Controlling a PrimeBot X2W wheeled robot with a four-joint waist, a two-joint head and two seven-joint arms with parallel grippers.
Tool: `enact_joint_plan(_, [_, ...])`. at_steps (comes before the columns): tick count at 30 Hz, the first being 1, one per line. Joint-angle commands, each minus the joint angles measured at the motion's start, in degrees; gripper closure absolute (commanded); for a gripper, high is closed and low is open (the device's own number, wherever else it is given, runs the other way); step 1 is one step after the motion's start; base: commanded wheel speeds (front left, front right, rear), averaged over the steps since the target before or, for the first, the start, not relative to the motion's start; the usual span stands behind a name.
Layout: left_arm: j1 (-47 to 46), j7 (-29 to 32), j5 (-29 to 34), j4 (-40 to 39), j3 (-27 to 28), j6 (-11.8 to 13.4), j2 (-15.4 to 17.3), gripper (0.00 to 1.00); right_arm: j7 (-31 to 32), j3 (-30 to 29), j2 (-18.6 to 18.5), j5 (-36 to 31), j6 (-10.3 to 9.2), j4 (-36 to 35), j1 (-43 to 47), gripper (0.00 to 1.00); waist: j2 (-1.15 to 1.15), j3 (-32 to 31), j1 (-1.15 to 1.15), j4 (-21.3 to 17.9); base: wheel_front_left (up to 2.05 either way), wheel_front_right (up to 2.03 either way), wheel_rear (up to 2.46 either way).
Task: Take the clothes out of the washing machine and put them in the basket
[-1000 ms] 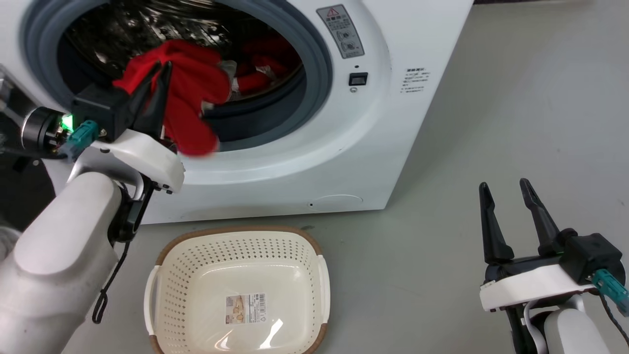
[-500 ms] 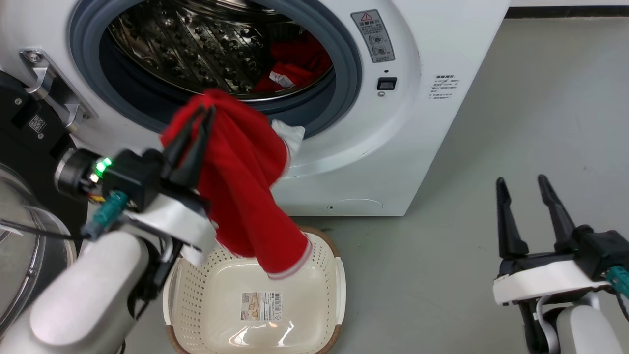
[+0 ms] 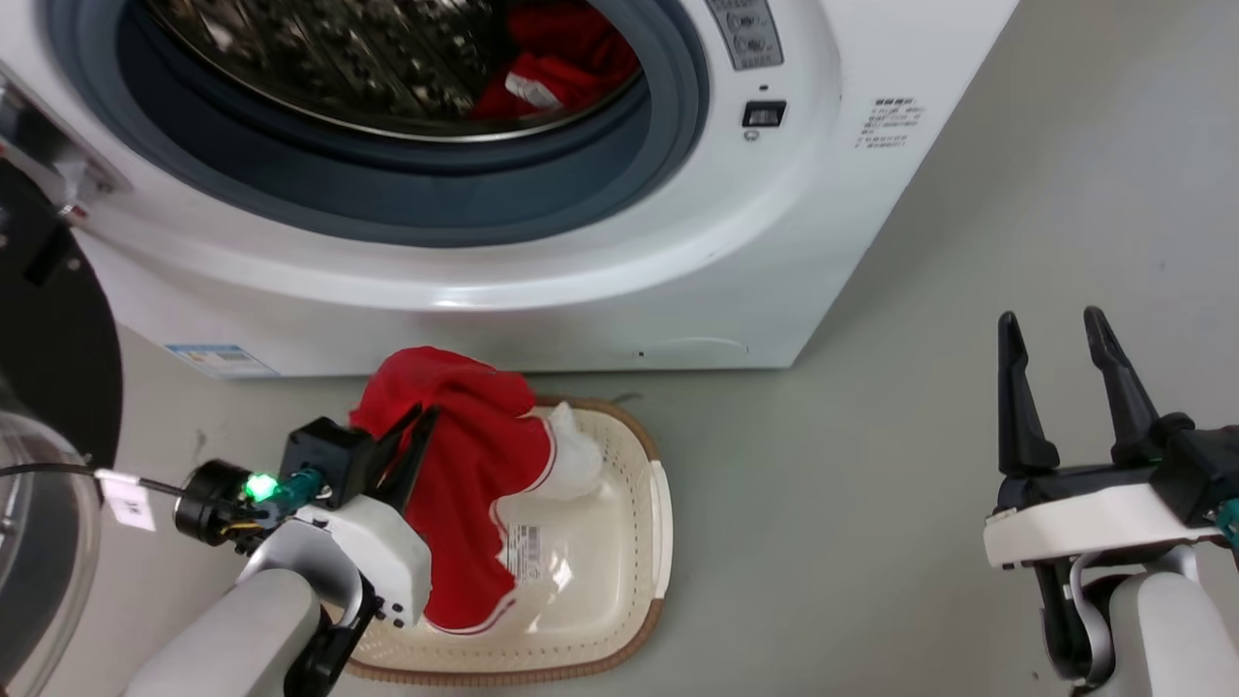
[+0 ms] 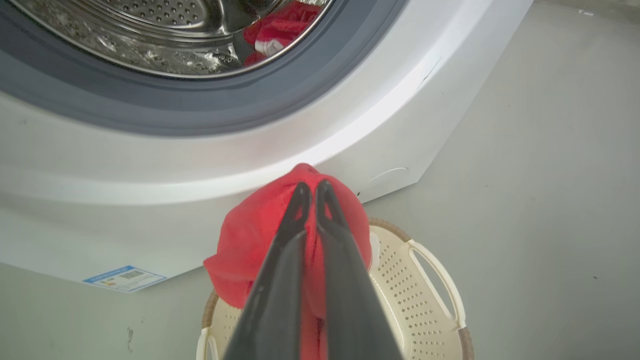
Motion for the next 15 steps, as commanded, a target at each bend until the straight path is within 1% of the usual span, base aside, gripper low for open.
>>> enact_joint_plan(1, [-1.1,-0.07,0.52,2.47,-0.46,-0.57,-0.68,1.0,-0.14,0.11,-0.04,-0.23,-0.04,-0.43,-1.35,0.0,0.0,2.72,0.0,-0.65,0.0,0.0,0.0])
enact_joint_plan(9, [-6.99,-0.98,0.25,21.16,-2.33,-5.37,-6.89,1.0,-0.14,0.31,-0.04,-0.24,-0.04,-2.08,-4.14,0.0,0.0,11.82,0.0,-2.53,0.0,0.0,0.0])
enact_joint_plan(12, [-9.8,-1.09,0.51,28.86,-3.05,-7.53,-9.02,1.0,-0.14,-0.9,-0.05,0.24,-0.04,-2.86,-4.7,0.0,0.0,15.55,0.0,-2.87,0.0,0.0,0.0])
enact_joint_plan(15, [-12.82,-1.83,0.53,35.74,-3.03,-8.7,-11.06,1.0,-0.14,-1.51,-0.01,0.28,-0.04,-3.57,-4.66,0.0,0.0,19.0,0.0,-3.42,0.0,0.0,0.0])
